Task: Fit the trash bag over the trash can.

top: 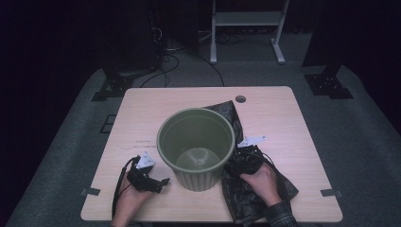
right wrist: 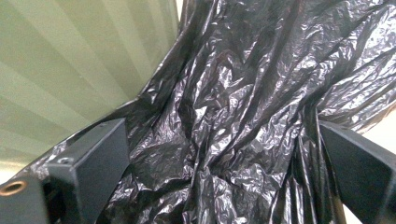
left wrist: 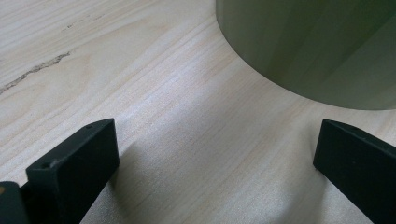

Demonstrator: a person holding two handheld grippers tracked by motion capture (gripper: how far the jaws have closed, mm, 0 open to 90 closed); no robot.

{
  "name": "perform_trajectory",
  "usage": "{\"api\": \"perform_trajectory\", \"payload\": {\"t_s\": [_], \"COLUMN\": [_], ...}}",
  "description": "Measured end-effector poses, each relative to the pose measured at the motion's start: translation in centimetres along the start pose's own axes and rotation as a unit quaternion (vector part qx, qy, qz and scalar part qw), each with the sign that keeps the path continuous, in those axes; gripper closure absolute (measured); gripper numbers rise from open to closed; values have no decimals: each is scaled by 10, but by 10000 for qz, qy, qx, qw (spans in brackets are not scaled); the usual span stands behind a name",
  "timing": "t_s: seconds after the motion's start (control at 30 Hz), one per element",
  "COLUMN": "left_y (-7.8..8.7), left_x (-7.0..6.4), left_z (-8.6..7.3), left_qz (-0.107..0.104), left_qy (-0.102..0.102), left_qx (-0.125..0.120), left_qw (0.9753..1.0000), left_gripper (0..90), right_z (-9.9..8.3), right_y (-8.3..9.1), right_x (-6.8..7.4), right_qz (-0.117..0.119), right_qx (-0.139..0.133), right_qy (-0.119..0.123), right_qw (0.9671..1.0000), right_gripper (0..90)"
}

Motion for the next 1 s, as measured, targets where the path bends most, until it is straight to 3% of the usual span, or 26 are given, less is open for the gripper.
{"api": "perform_trajectory", "payload": {"t_s": [0.2, 0.4, 0.73, 0.87, 1.0], "left_y": [0, 0, 0, 0, 0], "left_x": [0, 0, 0, 0, 0], "left_z": [0, 0, 0, 0, 0], "left_qz": [0, 0, -1, 0, 0], "left_qy": [-2, -3, -1, -2, -1], "left_qx": [1, 2, 0, 1, -1], "left_qw": [10000, 10000, 10000, 10000, 10000], "left_gripper": [0, 0, 0, 0, 0], "right_z": [-1, -2, -8, -9, -11], "right_y": [-2, 1, 11, 13, 14], "right_x": [8, 6, 5, 5, 3], "right_qz": [-416, -494, -434, -285, -81], "right_qx": [35, -45, -262, -257, -238], "right_qy": [396, 315, 286, 325, 251], "right_qw": [9983, 9983, 9983, 9987, 9994], "right_gripper": [68, 165, 628, 858, 889]}}
Point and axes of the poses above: each handheld gripper's, and its own axes: y roughly backward along the jaws, z roughly out of its top, x roughly to its left, the point moved 3 cm from there along -y, roughly forward along the jaws, and after that the axes turned 12 degrees about -z, right-handed, at the moved point
